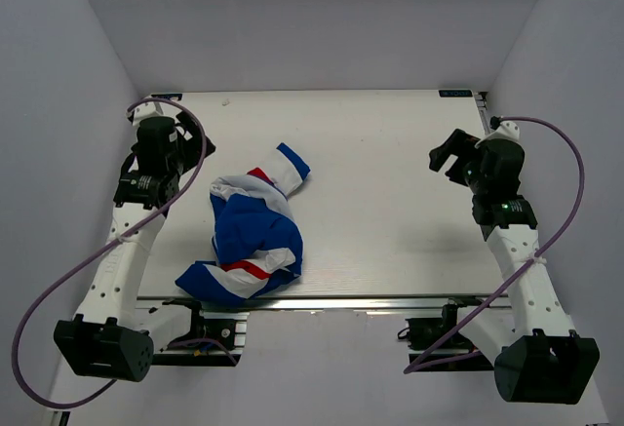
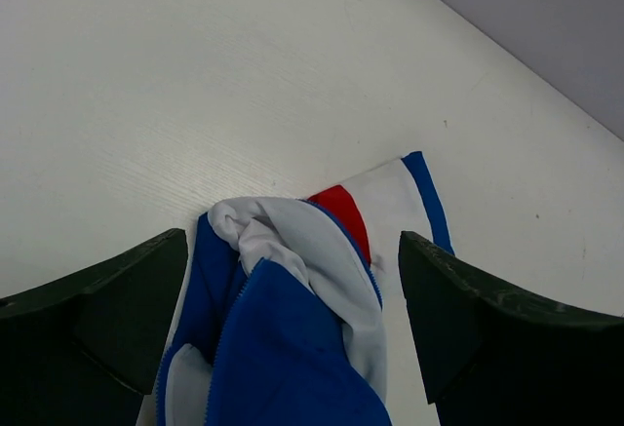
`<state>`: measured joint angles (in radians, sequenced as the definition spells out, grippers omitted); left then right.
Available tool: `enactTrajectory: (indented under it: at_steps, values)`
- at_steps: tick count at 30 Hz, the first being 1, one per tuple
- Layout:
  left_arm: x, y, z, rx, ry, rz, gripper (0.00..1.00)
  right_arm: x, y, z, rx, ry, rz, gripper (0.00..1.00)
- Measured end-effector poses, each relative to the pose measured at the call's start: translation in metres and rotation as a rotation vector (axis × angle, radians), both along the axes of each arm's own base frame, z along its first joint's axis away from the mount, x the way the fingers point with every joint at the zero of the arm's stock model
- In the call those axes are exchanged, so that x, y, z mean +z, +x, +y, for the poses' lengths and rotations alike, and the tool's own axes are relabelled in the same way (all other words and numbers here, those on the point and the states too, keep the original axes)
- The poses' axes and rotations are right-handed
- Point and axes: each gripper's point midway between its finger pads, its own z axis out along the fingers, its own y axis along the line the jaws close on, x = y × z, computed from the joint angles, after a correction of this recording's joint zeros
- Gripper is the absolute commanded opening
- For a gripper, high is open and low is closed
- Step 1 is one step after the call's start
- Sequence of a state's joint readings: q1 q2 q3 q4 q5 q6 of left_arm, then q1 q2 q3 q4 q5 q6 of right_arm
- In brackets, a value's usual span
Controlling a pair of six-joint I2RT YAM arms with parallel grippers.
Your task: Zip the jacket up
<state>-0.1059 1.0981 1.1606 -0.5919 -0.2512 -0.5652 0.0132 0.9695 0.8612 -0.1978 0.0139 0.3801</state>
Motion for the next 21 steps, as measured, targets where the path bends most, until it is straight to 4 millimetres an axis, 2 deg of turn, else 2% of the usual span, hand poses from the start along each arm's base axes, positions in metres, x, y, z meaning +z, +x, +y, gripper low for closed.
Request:
enactTrajectory:
  at_steps: [5,9,12,16,19,21]
  values:
    - [-0.019,0.006,-0.008,-0.039,-0.010,0.079,0.98,0.004,-0.003,0.007,0.046,0.003,-0.015,0.90]
    - [-0.054,0.006,-0.029,-0.139,-0.064,0.191,0.98,0.011,-0.007,0.013,0.081,0.005,-0.060,0.89]
    - [-0.096,-0.010,-0.043,-0.203,-0.115,0.307,0.98,0.013,-0.007,0.015,0.095,0.009,-0.067,0.89]
    - [-0.165,-0.040,-0.063,-0.268,-0.198,0.498,0.95,0.007,-0.004,0.016,0.097,0.015,-0.046,0.89]
    - [-0.205,-0.056,-0.088,-0.324,-0.235,0.623,0.56,-0.004,-0.001,0.016,0.094,0.025,-0.010,0.89]
    - [-0.218,-0.058,-0.107,-0.371,-0.229,0.667,0.18,-0.008,-0.001,0.018,0.099,0.032,0.006,0.89]
